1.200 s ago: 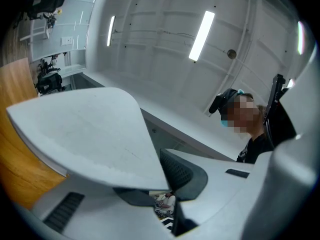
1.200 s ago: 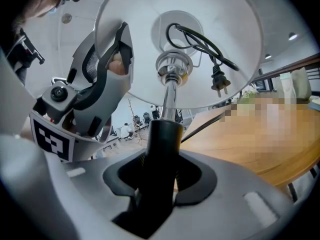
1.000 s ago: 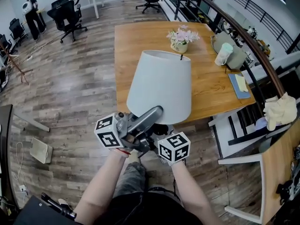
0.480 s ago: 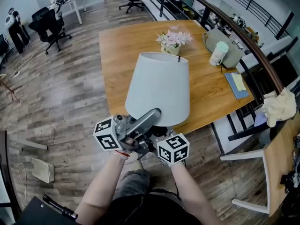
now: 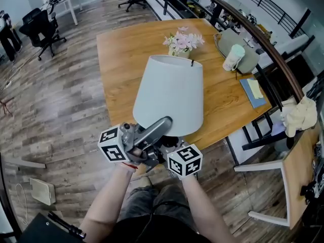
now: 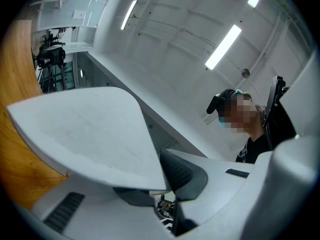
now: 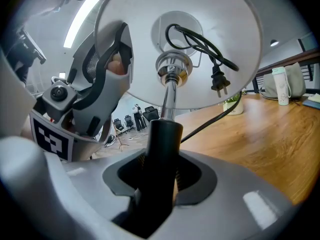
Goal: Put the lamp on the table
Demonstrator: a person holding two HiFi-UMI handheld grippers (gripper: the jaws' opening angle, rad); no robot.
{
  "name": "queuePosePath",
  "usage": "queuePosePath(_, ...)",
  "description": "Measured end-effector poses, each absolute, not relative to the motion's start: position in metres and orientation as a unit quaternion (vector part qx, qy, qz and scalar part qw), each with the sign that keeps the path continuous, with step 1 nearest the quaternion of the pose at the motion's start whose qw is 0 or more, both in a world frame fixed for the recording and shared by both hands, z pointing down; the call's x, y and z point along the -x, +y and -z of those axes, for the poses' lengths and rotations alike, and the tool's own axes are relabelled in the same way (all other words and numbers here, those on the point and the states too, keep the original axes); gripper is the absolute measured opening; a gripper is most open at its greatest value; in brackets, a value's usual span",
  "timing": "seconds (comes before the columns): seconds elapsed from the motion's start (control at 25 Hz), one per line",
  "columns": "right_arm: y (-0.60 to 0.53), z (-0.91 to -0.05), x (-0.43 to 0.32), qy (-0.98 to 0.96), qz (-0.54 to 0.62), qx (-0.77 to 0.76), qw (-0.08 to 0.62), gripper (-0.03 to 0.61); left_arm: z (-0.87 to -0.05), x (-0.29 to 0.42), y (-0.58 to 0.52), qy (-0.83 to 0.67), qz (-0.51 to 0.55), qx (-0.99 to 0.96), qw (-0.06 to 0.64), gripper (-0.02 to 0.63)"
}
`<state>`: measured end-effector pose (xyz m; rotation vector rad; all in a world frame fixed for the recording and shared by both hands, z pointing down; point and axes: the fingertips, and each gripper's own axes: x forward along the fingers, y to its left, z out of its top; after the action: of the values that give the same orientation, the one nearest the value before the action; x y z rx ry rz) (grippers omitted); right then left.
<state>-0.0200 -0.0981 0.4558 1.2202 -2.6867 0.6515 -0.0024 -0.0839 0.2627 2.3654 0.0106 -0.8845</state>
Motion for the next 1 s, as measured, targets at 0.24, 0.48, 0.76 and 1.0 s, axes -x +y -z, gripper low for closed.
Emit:
queuePosePath(0.24,-0.122,-0.461,0.012,-0.89,-0.212,-0.397,0.067,0.16,-0.268,-0.005,-0.107,-0.004,0.338,-0.891,0.304,0.028)
queuePosePath(0.48,-0.162,-0.465,0.014,-0.9,-0.214,-0.374,0.064,0.158,-0.271,-0.008,-0.147,-0.026,0.334,-0.895,0.294,0.028)
queuePosePath(0.76,-0.212,-0.467,0.011,-0.911,-0.206,-0.349,0.08,0.16,-0.273,-0.011,-0.197,-0.053,0.344,-0.893,0.287,0.026)
queuePosePath(1.0,-0.244,-0.474,0.01,-0.917,-0.202,-0.333,0.091,0.16,-0.28,-0.014,-0.229,-0.071,0.346,-0.892,0.284,0.025)
